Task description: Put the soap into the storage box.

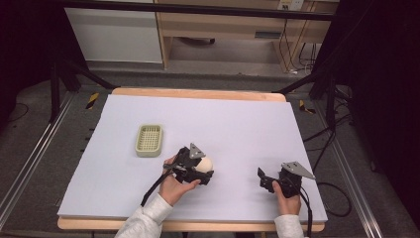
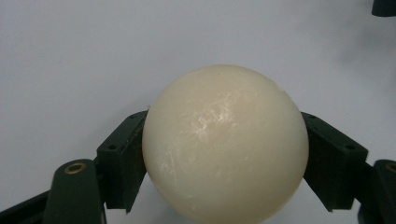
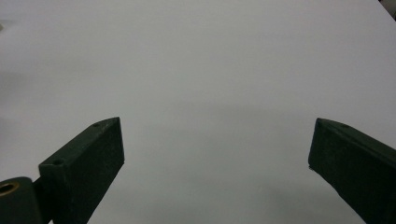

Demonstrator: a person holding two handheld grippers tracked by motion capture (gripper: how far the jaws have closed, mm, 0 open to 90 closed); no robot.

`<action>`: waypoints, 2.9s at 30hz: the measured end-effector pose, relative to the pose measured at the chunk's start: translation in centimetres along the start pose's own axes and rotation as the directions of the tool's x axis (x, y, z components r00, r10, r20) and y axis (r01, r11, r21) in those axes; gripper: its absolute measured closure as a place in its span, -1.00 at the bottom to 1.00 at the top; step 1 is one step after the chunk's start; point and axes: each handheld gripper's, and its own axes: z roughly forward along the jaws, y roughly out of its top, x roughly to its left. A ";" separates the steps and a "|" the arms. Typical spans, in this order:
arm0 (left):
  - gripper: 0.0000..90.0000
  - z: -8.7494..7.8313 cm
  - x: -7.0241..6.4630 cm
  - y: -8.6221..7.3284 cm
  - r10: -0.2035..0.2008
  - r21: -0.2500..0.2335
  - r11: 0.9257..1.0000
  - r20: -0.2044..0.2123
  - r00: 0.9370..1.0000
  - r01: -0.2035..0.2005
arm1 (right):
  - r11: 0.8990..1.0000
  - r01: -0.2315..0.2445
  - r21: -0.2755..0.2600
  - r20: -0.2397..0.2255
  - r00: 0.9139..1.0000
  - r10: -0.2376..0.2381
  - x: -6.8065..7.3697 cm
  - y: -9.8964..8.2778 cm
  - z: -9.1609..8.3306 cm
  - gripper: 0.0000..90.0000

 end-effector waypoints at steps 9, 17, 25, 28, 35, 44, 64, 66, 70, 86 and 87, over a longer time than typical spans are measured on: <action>-0.47 -1.5 1.8 -0.2 -0.002 0.005 1.000 -0.031 1.000 0.002 | 1.000 0.001 0.002 0.000 1.000 -0.001 0.0 0.0 0.0 -0.91; -0.47 -2.5 3.8 -0.8 -0.028 0.007 1.000 -0.057 0.998 0.028 | 1.000 0.001 0.001 0.001 1.000 -0.001 0.0 0.0 0.0 -0.91; -0.47 -4.0 6.1 -1.7 -0.073 -0.017 0.997 -0.084 0.994 0.071 | 1.000 0.000 0.001 0.002 1.000 0.000 0.0 0.0 0.0 -0.91; -0.47 -4.4 7.0 -2.0 -0.090 -0.024 0.996 -0.095 0.991 0.088 | 1.000 0.001 0.001 0.001 1.000 -0.001 0.0 0.0 0.1 -0.91; -0.47 -5.3 8.3 -2.3 -0.109 -0.039 0.994 -0.115 0.987 0.105 | 1.000 -0.002 0.004 0.002 1.000 0.002 0.0 0.0 0.1 -0.91; -0.47 -6.1 9.8 -2.2 -0.138 -0.052 0.990 -0.128 0.982 0.133 | 1.000 -0.003 0.003 0.002 1.000 0.003 -0.1 0.0 0.1 -0.91; -0.47 -6.5 12.9 -1.9 -0.190 -0.070 0.981 -0.175 0.966 0.180 | 1.000 -0.009 0.011 0.000 1.000 0.009 -0.1 0.0 0.1 -0.91; -0.47 -6.3 13.2 -1.9 -0.196 -0.068 0.980 -0.179 0.964 0.186 | 1.000 -0.011 0.010 -0.002 1.000 0.011 -0.1 0.0 0.2 -0.91; -0.47 -6.1 13.7 -1.9 -0.197 -0.059 0.980 -0.188 0.962 0.189 | 1.000 -0.008 0.010 0.001 1.000 0.008 -0.1 0.0 0.1 -0.91; -0.47 -5.7 15.5 -2.0 -0.230 -0.056 0.973 -0.207 0.951 0.223 | 1.000 -0.009 0.015 -0.001 1.000 0.009 -0.1 0.0 0.2 -0.91; -0.47 -5.6 15.6 -2.0 -0.229 -0.056 0.973 -0.208 0.951 0.222 | 1.000 -0.009 0.016 -0.003 1.000 0.009 -0.1 0.0 0.2 -0.91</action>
